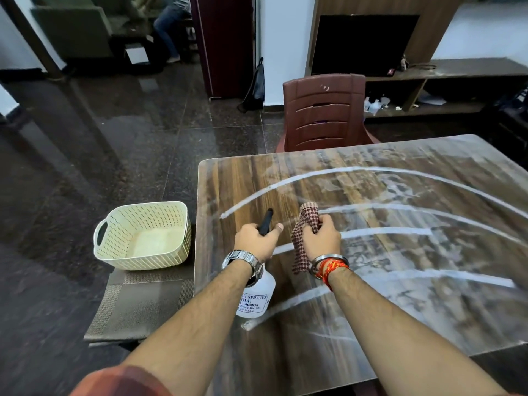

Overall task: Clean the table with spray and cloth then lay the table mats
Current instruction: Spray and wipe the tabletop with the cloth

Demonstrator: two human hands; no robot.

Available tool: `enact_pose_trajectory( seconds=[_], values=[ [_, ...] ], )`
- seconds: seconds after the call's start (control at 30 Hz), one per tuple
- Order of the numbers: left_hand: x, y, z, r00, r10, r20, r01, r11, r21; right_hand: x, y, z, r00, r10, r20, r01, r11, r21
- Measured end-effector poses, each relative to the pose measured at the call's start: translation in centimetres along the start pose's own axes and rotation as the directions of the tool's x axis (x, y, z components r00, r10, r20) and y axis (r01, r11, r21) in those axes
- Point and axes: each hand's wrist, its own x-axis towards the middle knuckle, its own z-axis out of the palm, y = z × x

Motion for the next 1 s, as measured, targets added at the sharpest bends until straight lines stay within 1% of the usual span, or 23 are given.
enact_pose_trajectory(
  seconds=[0.1, 0.2, 0.27, 0.33, 0.43, 0.57, 0.63, 0.7, 0.8, 0.93, 1.0],
  values=[
    [-0.1, 0.2, 0.2, 1.0, -0.011, 0.001, 0.01, 0.999, 0.046, 0.2, -0.1, 0.1, 1.0, -0.007, 0.003, 0.007, 1.0, -0.007],
    [0.1, 0.3, 0.1, 0.999, 0.004, -0.038, -0.001, 0.997, 0.077, 0.4, -0.1, 0.3, 1.0, -0.009, -0.004, 0.009, 1.0, -0.023],
    [0.5, 0.4, -0.1, 0.998, 0.0, -0.062, 0.003, 0.998, 0.055, 0.6, 0.0, 0.4, 1.0, -0.008, -0.021, 0.007, 1.0, -0.019],
    [0.6, 0.6, -0.3, 0.999, -0.003, -0.04, 0.003, 1.0, 0.021, 0.7, 0.2, 0.4, 0.999, -0.002, -0.05, 0.002, 1.0, -0.013],
    [0.9, 0.8, -0.2, 1.0, -0.005, -0.007, 0.005, 1.0, 0.014, 0.9, 0.5, 0.5, 0.997, 0.01, -0.077, -0.011, 1.0, -0.009],
    [0.9, 0.8, 0.2, 0.998, -0.021, -0.054, 0.022, 1.0, 0.021, 1.1, 1.0, 0.2, 0.992, 0.025, -0.127, -0.03, 0.999, -0.039],
    [0.8, 0.7, 0.4, 0.996, -0.036, -0.082, 0.034, 0.999, -0.037, 1.2, 1.2, 0.0, 0.987, 0.045, -0.157, -0.052, 0.998, -0.035],
    [0.8, 0.9, 0.4, 0.996, -0.057, -0.069, 0.051, 0.995, -0.08, 1.5, 1.4, -0.2, 0.983, 0.063, -0.172, -0.069, 0.997, -0.029],
    [1.1, 1.0, 0.4, 0.996, -0.065, -0.06, 0.062, 0.997, -0.047, 2.0, 1.9, -0.3, 0.98, 0.077, -0.184, -0.085, 0.996, -0.037],
    [1.6, 1.1, 0.3, 0.992, -0.033, -0.118, 0.035, 0.999, 0.016, 2.2, 2.6, 0.0, 0.976, 0.082, -0.204, -0.094, 0.994, -0.051],
    [1.8, 0.9, 0.2, 0.994, -0.039, -0.101, 0.039, 0.999, 0.002, 2.1, 2.7, 0.3, 0.974, 0.096, -0.204, -0.107, 0.993, -0.045]
  ],
)
